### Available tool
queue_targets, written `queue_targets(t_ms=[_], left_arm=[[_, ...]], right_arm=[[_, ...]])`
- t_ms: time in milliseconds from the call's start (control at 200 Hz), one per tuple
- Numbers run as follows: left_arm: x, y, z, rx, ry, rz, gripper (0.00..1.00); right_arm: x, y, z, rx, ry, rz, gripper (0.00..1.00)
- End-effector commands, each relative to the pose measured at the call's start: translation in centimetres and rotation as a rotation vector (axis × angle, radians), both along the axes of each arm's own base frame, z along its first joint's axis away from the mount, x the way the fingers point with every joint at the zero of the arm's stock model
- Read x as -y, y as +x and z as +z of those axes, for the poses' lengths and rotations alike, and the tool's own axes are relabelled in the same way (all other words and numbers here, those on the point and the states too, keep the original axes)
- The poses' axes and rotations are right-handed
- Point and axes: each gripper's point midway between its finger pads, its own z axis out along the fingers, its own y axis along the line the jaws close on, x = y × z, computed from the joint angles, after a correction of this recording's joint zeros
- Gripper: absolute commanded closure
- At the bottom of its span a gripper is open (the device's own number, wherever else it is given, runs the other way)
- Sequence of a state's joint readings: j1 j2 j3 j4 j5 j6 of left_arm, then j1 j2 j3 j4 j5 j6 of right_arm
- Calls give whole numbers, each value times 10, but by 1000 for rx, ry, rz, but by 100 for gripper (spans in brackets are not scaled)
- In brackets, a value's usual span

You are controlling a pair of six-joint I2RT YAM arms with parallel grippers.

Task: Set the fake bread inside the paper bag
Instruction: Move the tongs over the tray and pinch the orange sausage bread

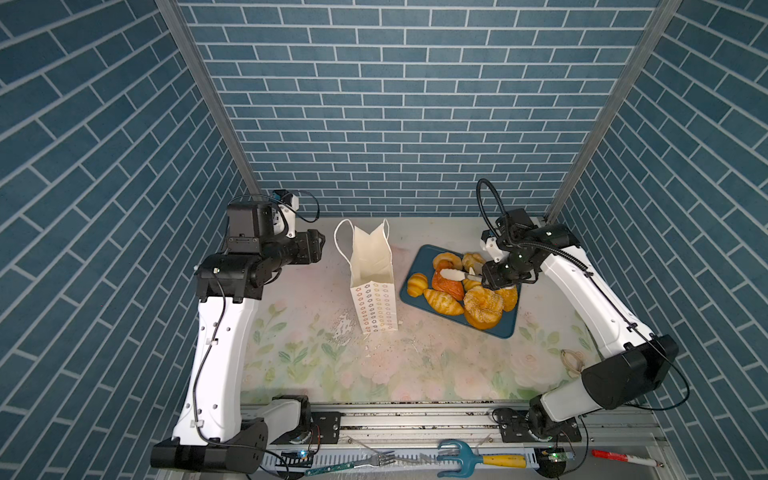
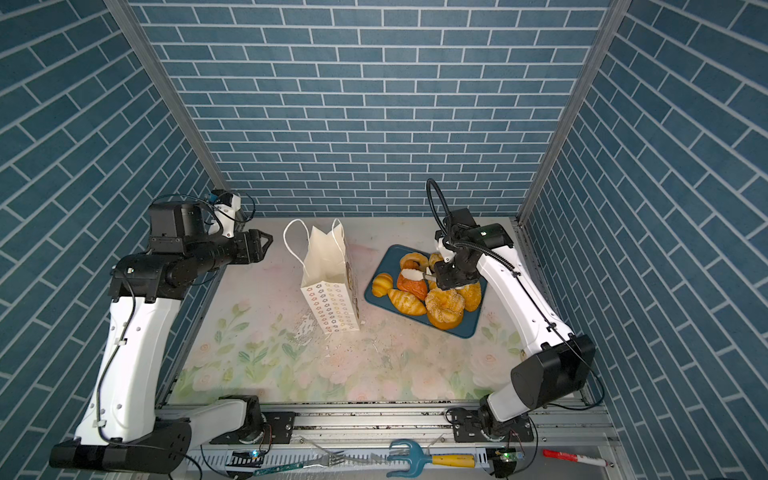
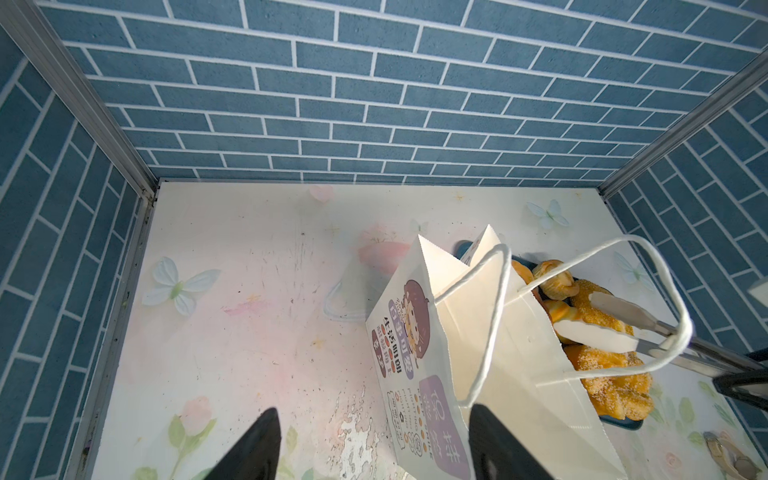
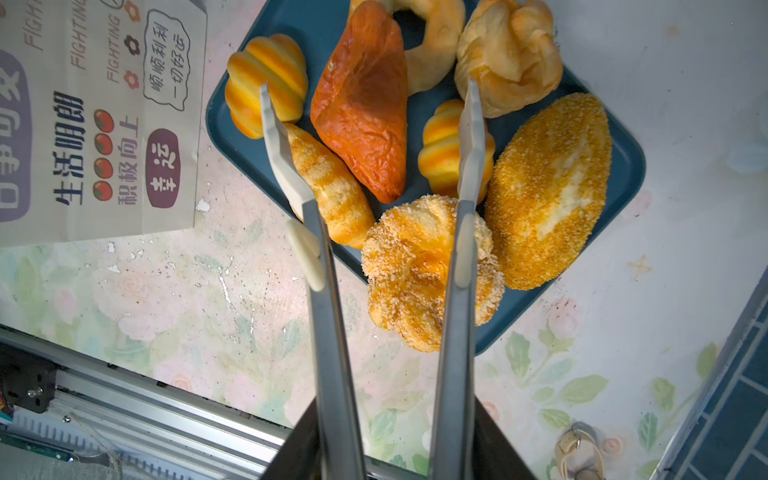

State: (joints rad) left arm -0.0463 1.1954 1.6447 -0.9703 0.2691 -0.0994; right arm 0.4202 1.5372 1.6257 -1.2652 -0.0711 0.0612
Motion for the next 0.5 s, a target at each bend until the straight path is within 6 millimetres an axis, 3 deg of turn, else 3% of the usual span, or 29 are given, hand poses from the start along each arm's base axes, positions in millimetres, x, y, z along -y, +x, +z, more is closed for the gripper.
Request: queue_targets(t_ms=[0,495], left_arm=[[5,-2,-3,-8,-13,-23,27],[5,1,-7,-21,-9,-22,27]], right_arm=[[-9,6,1,18,-14,57,52],[-23,36,-38,-4,-114,55,54]])
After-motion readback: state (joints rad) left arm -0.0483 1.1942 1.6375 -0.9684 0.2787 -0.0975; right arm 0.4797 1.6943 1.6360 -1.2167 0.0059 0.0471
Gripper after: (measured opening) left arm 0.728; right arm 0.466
